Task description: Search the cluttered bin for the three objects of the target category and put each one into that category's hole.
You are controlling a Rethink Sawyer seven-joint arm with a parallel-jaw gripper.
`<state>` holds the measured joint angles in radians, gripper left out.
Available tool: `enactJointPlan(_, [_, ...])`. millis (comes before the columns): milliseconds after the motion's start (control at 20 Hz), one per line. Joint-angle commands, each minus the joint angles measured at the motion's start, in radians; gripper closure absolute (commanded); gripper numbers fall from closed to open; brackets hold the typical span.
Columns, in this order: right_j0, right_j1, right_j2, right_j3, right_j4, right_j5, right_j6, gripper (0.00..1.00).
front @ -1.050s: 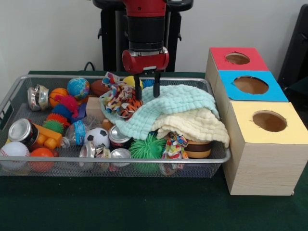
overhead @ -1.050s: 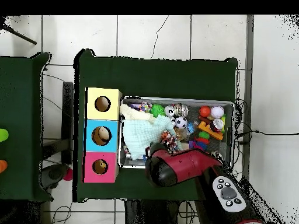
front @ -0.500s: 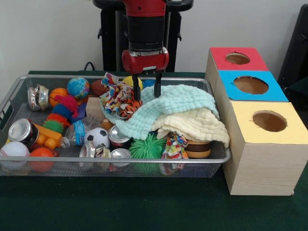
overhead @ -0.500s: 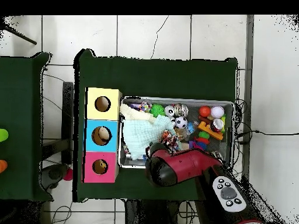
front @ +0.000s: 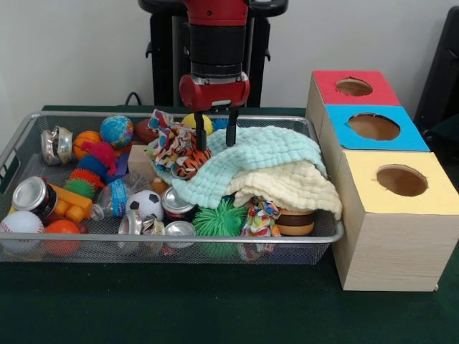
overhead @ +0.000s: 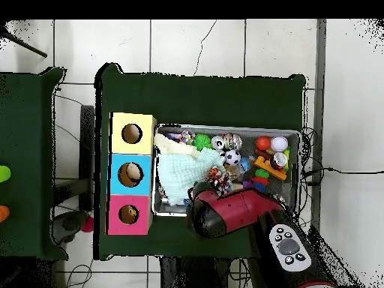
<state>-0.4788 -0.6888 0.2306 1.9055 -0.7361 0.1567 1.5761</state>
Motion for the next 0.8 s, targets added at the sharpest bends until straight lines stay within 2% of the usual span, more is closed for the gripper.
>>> enactJointPlan(50, [-0.007, -0.018, 0.0, -0.13, -0.066, 0.164, -0.083, 0.0])
enactJointPlan(350, [-0.017, -0.06, 0.019, -0.121, -0.033, 0.216, -0.076, 0.0])
enactJointPlan(800, [-0.011, -0.049, 0.022, -0.154, -0.094, 0.217, -0.098, 0.0])
